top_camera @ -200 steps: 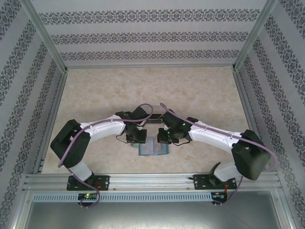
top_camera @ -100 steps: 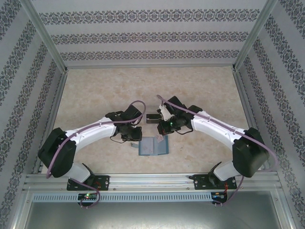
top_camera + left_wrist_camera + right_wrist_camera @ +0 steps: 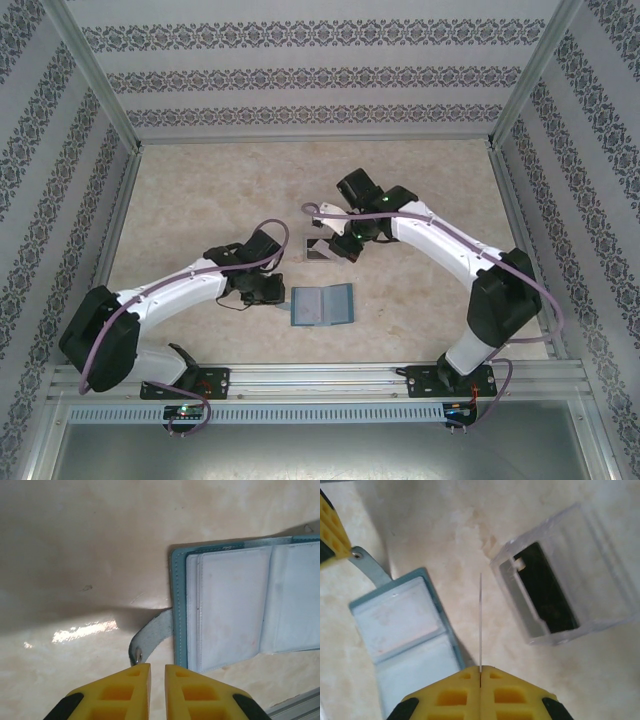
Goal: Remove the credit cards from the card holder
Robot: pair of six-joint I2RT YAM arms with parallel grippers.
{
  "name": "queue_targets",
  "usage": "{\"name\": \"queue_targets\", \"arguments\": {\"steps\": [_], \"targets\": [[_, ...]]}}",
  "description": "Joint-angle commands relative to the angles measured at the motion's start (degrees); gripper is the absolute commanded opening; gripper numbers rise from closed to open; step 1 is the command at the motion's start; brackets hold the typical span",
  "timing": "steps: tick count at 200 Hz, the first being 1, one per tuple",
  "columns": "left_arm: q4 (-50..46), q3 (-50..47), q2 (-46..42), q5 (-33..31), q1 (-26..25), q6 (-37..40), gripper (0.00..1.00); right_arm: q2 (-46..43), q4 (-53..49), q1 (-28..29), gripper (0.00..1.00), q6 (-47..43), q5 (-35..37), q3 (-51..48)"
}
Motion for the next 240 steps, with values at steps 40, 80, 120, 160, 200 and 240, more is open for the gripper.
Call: {"name": "queue_targets", "arguments": {"steps": [40, 80, 120, 160, 200, 240], "targets": [[-0.1, -3.0, -4.0, -1.2, 0.6, -2.5, 0.17, 11.6, -12.9, -1.2, 0.0, -21.3, 5.5, 16.4], [-1.0, -3.7, -5.6, -2.0, 0.6, -3.0, 0.18, 19.1, -17.7, -1.9, 0.0, -25.3, 7.7, 25.5], [-0.8, -4.0, -6.0, -2.0, 0.6, -3.5, 0.18, 25.0, -20.4, -2.3, 0.0, -27.0, 8.0, 32.6], [-1.0, -3.8, -6.1, -2.4, 0.6, -3.8, 0.18, 29.8, -23.3, -2.4, 0.0, -27.8, 7.2, 38.4], [-1.2, -3.3, -5.7, -2.7, 0.7, -3.5, 0.18, 33.2, -26.3, -1.9, 0.0, -28.1, 5.3, 42.1], [-1.5, -2.9, -5.4, -2.8, 0.8, -3.2, 0.18, 34.5, -27.7, -1.4, 0.0, -28.1, 4.7, 42.8]]}}
